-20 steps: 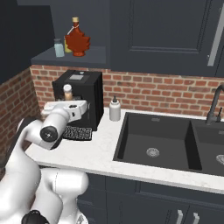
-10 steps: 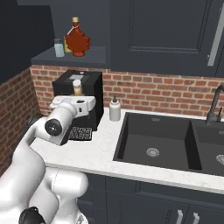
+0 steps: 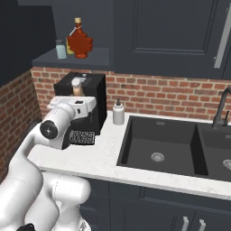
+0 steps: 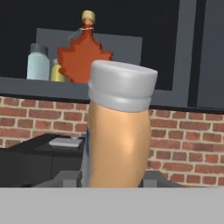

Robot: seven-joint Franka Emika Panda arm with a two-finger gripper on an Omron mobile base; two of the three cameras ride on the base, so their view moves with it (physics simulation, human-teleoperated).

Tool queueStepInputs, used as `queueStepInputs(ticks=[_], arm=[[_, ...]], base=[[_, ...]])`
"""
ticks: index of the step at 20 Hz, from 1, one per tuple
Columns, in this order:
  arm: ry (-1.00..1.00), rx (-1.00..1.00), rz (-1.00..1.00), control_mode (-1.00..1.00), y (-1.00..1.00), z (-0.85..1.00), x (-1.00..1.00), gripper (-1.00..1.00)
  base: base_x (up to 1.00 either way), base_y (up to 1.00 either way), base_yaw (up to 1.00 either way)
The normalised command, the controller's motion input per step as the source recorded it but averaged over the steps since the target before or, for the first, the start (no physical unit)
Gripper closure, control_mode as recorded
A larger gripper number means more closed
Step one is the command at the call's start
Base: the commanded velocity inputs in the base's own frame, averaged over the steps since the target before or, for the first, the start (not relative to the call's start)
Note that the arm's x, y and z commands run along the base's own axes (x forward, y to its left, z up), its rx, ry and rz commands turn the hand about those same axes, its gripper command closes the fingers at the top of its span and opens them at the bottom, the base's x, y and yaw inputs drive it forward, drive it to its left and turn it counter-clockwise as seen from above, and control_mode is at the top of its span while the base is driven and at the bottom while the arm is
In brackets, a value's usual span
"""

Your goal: Put the shaker and condiment bottle from the counter next to their counterparts in the cabinet.

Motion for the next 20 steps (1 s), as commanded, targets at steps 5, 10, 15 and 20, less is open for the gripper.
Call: queueStepInputs(ticks=[5, 10, 15, 20], arm=[[0.16, 0.00, 0.00, -1.00, -0.08, 0.71, -0.02, 1.00], [0.36, 0.00, 0.00, -1.00, 0.00, 0.39, -0.11, 1.00], [0.39, 0.01, -0.01, -1.00, 0.00, 0.14, -0.25, 1.00], [0.05, -0.04, 0.00, -1.00, 0.02, -0.02, -0.31, 1.00]], base=[[0.00, 0.00, 0.00], [0.00, 0.00, 0.00], [0.00, 0.00, 0.00], [0.00, 0.00, 0.00]])
